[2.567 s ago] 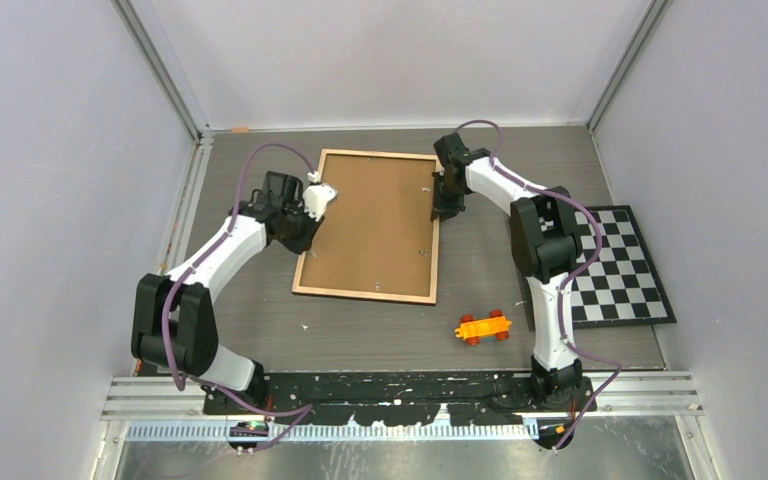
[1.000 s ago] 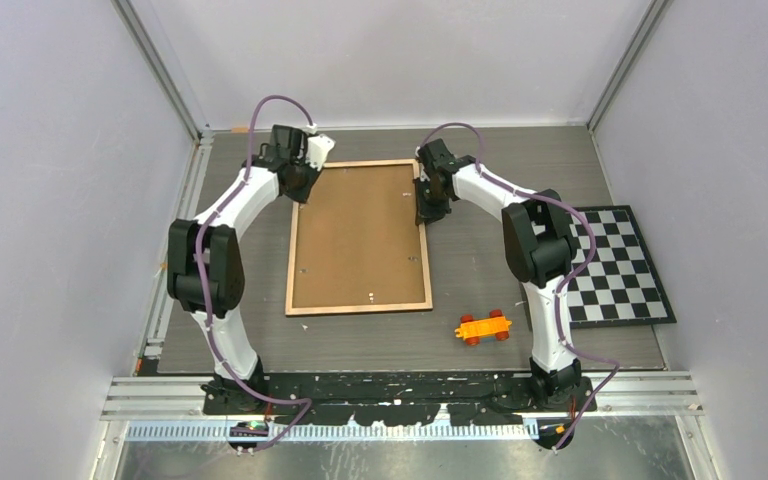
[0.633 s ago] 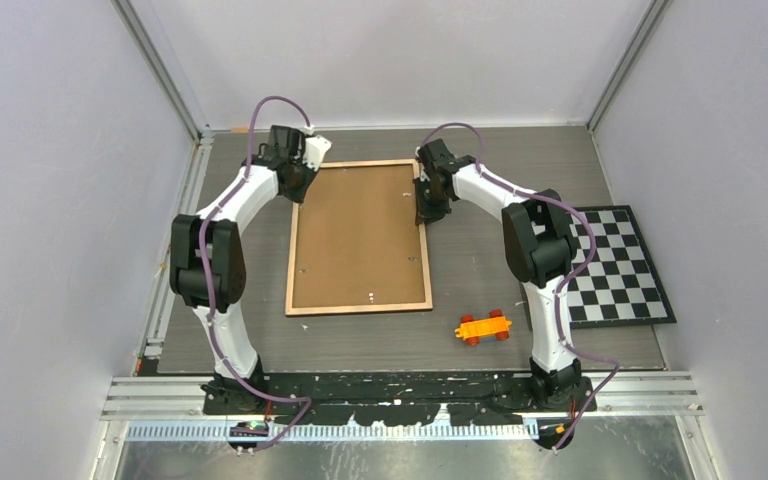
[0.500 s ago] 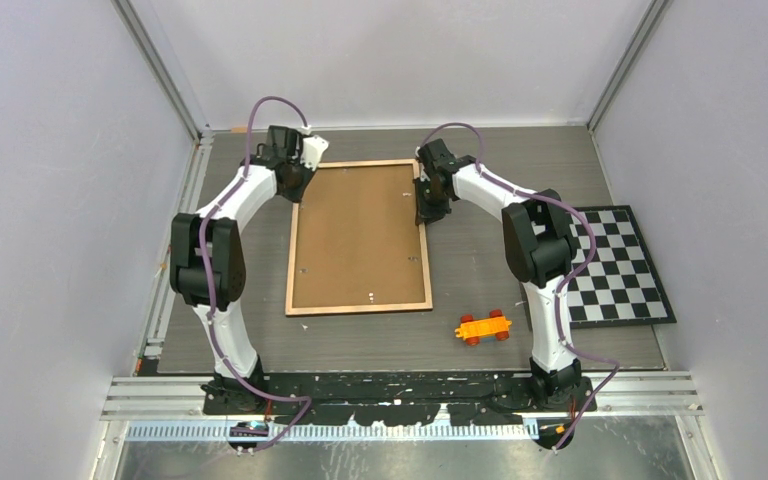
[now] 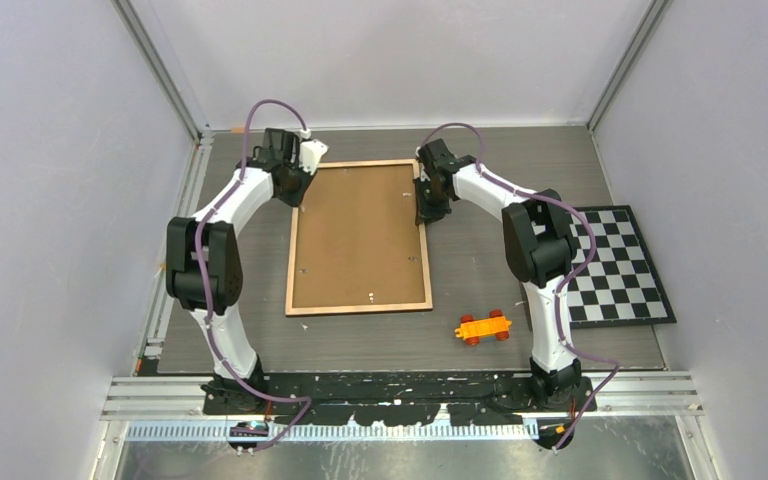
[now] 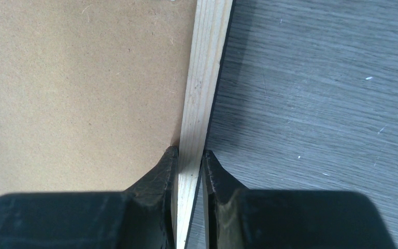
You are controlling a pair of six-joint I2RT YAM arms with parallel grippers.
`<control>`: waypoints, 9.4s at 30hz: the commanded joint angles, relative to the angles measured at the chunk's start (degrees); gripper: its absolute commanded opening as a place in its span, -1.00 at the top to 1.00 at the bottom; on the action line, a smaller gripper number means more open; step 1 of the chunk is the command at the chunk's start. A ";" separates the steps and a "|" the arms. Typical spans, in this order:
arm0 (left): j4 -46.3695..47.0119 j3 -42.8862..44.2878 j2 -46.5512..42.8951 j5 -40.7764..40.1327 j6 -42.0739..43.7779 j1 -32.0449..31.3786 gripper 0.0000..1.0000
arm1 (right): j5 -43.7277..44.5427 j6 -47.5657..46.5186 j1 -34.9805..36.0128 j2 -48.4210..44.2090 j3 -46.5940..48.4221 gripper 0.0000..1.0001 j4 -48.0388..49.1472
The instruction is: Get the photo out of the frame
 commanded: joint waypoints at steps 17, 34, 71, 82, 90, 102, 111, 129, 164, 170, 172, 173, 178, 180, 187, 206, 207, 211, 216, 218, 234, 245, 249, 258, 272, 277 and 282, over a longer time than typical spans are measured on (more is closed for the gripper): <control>2.98 -3.71 -1.03 3.19 -5.40 0.13 1.00 | -1.10 -1.69 0.68 3.49 -3.21 0.99 -6.62; 4.60 0.80 -0.96 6.67 -8.74 0.22 1.00 | -0.62 -2.11 0.64 4.11 -2.09 0.99 -6.89; 10.47 27.98 20.86 1.33 -15.79 -4.79 1.00 | 0.05 -5.64 0.82 3.86 -3.02 0.99 -6.71; 9.07 29.30 23.31 3.81 -16.22 -4.79 1.00 | -0.06 -5.35 0.79 4.51 -2.36 0.99 -6.97; 7.80 27.65 22.33 7.61 -15.84 -5.22 1.00 | -0.20 -5.15 0.83 5.09 -1.63 0.99 -7.24; 5.84 25.50 21.66 12.41 -13.00 -5.85 1.00 | -0.59 -4.78 0.83 6.16 -0.07 0.99 -7.86; 4.60 26.07 21.78 8.33 -10.53 -5.84 1.00 | -0.32 -4.64 0.86 6.39 0.49 0.99 -8.05; 1.45 21.80 17.55 6.23 -6.55 -5.45 1.00 | 0.18 -4.67 0.91 7.08 1.48 0.99 -8.50; 5.62 27.56 18.17 8.37 -12.91 -4.79 1.00 | 0.28 -4.68 0.93 5.91 -0.09 0.99 -7.70; 4.39 31.39 21.64 7.84 -13.54 -4.79 1.00 | 0.27 -4.74 0.96 5.95 -0.29 0.99 -7.67; 3.30 32.60 22.69 7.60 -13.40 -4.79 1.00 | 0.36 -4.76 0.96 6.05 -0.12 0.99 -7.70; 3.14 32.71 22.94 7.55 -13.32 -4.79 1.00 | 0.39 -4.71 0.91 6.04 -0.11 0.99 -7.74; 3.06 31.21 22.51 7.88 -12.75 -4.79 1.00 | 0.48 -4.81 0.85 6.09 -0.20 0.99 -7.76; 2.78 30.26 22.10 7.84 -11.86 -4.79 1.00 | 0.53 -4.77 0.87 6.14 -0.21 0.99 -7.71; 0.90 26.09 19.12 7.04 -8.20 -4.78 1.00 | 0.44 -4.67 0.76 6.38 -0.02 0.99 -7.86; -0.32 23.33 14.41 9.60 -7.53 -4.70 1.00 | -0.16 -4.83 0.77 5.69 0.86 0.98 -7.68; -0.69 23.43 13.86 10.46 -7.85 -4.70 1.00 | -0.14 -4.84 0.73 5.00 0.46 0.97 -7.02; -2.25 23.10 11.48 12.67 -8.10 -4.57 1.00 | -1.37 -5.15 0.27 1.08 -1.58 0.68 -3.62; -7.63 23.70 8.53 16.89 -8.02 -3.71 1.00 | -4.80 -8.48 -0.95 -3.08 -1.04 0.05 -3.81; -10.25 23.85 7.05 18.39 -7.65 -3.37 1.00 | -5.66 -11.15 -1.33 -5.80 -1.42 -0.19 -3.62; -32.97 27.19 4.15 44.87 -15.17 -3.30 1.00 | -25.05 -34.17 3.24 -20.04 -2.73 -0.55 -2.50; -32.86 22.76 1.55 49.50 -17.45 -4.82 1.00 | -28.79 -36.27 8.90 -18.09 0.00 -0.01 -3.90; -33.71 22.43 1.29 50.99 -16.93 -5.22 1.00 | -28.50 -36.48 9.97 -17.78 0.15 0.11 -2.92; -35.78 22.65 1.85 53.42 -15.93 -6.82 1.00 | -26.01 -37.09 11.11 -18.04 0.55 0.35 -2.36; -41.21 24.10 2.60 52.71 -11.99 -7.01 1.00 | -23.11 -42.03 10.34 -24.48 -3.35 0.25 -5.98; -40.84 23.88 2.51 52.82 -12.28 -6.39 1.00 | -23.23 -42.64 9.10 -27.25 -4.77 0.15 -7.13; -40.31 23.70 2.68 54.59 -12.91 -6.75 1.00 | -25.19 -39.96 9.29 -26.33 -4.13 -0.08 -4.48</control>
